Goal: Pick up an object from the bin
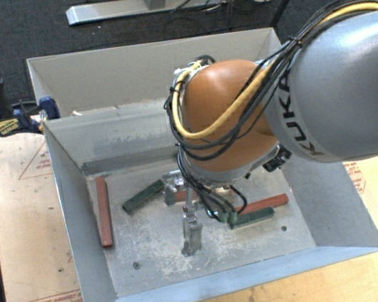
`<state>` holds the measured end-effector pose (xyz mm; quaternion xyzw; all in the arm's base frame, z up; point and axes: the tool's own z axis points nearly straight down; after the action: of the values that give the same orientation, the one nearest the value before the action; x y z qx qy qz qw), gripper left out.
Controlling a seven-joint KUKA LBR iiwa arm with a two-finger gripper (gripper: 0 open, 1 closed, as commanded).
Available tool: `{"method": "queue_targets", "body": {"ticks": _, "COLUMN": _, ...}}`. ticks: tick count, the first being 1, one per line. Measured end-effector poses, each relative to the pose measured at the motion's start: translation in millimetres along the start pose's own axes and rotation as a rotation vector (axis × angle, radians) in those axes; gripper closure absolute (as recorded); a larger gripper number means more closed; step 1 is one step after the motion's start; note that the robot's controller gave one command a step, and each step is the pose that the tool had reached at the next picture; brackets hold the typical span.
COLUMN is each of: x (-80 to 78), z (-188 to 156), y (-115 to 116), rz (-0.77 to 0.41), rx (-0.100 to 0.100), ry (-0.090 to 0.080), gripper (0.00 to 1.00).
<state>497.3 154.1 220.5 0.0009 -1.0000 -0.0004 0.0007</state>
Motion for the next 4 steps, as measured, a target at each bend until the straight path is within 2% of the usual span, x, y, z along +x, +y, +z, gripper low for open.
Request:
{"method": "queue_targets", "body": {"ticks": 1, "x": -0.6, "z": 0, "y": 0, "rz": 0.002, "rx": 0.000, "ry": -0.001, "gripper": 0.00}}
{"method": "queue_targets", "body": {"ticks": 2, "x": -60.4, "z": 64, "y": -4, "rz": -0.072, "rx": -0.002, "ry": -0.011, "gripper": 0.00}}
{"method": "queue_targets", "body": {"ticks": 3, "x": -128.0, "z": 61, "y": 1, "rz": -0.057, "rx": 0.000, "ry": -0.003, "gripper": 0.00}}
{"method": "queue_targets", "body": {"ticks": 4, "x": -139.3, "z": 100, "y": 19, "rz": -0.222, "rx": -0.001, "ry": -0.006, "gripper": 0.00}}
